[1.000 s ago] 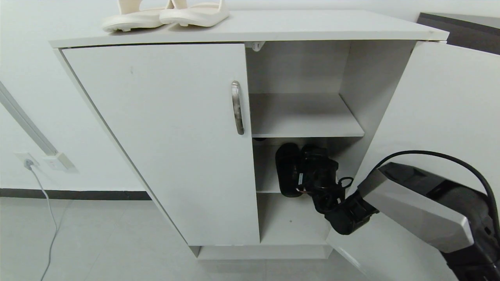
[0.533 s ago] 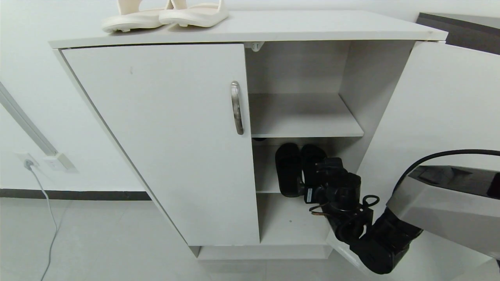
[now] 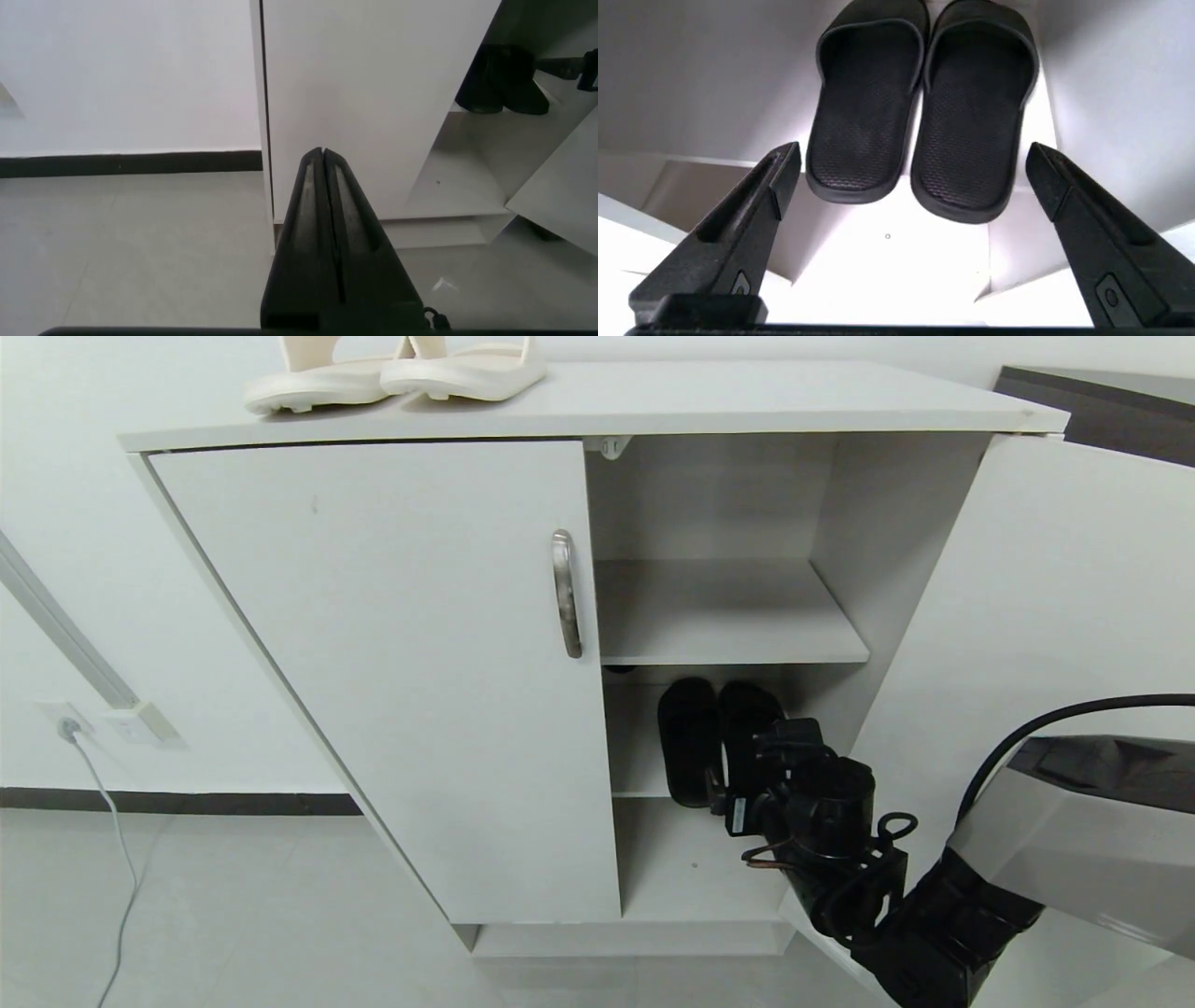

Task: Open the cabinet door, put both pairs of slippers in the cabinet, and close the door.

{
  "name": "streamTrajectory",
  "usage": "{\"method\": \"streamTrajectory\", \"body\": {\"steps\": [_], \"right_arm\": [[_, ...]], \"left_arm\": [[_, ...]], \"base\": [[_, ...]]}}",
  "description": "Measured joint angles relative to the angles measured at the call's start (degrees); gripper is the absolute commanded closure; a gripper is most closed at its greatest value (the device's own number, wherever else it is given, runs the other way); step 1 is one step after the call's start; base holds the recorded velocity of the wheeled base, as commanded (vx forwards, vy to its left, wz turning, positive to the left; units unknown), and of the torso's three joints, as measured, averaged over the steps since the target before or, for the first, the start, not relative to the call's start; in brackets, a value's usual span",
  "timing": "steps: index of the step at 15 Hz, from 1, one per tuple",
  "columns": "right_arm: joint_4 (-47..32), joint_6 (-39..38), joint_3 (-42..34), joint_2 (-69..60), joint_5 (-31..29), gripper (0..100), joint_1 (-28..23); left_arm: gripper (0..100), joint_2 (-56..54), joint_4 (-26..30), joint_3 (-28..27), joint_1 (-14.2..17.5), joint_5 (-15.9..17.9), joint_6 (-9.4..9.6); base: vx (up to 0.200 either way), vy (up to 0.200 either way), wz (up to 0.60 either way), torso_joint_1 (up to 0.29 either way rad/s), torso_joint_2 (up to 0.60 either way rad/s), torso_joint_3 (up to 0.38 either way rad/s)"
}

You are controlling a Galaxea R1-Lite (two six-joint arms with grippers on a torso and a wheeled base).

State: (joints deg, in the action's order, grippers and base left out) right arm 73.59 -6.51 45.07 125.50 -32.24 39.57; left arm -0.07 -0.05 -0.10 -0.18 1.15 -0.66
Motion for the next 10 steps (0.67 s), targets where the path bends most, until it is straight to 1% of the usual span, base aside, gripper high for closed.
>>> {"method": "streamTrajectory", "body": {"steps": [1,7,10], "right_arm": [[0.0,0.0,0.0,0.0,-0.4,0,0.1],[1.3,1.5,-0.1,0.0,-0.8,0,1.5],[1.3,1.9,-0.1,0.0,-0.8,0,1.8]], "left_arm": [[100,0.0,0.0,0.0,0.0,0.0,0.00],[100,0.0,0.0,0.0,0.0,0.0,-0.12],[100,0.0,0.0,0.0,0.0,-0.1,-0.05]], "base": [[0.000,0.000,0.00,0.000,0.00,0.000],[-0.200,0.000,0.00,-0.002,0.00,0.002],[0.000,0.000,0.00,0.000,0.00,0.000]]}}
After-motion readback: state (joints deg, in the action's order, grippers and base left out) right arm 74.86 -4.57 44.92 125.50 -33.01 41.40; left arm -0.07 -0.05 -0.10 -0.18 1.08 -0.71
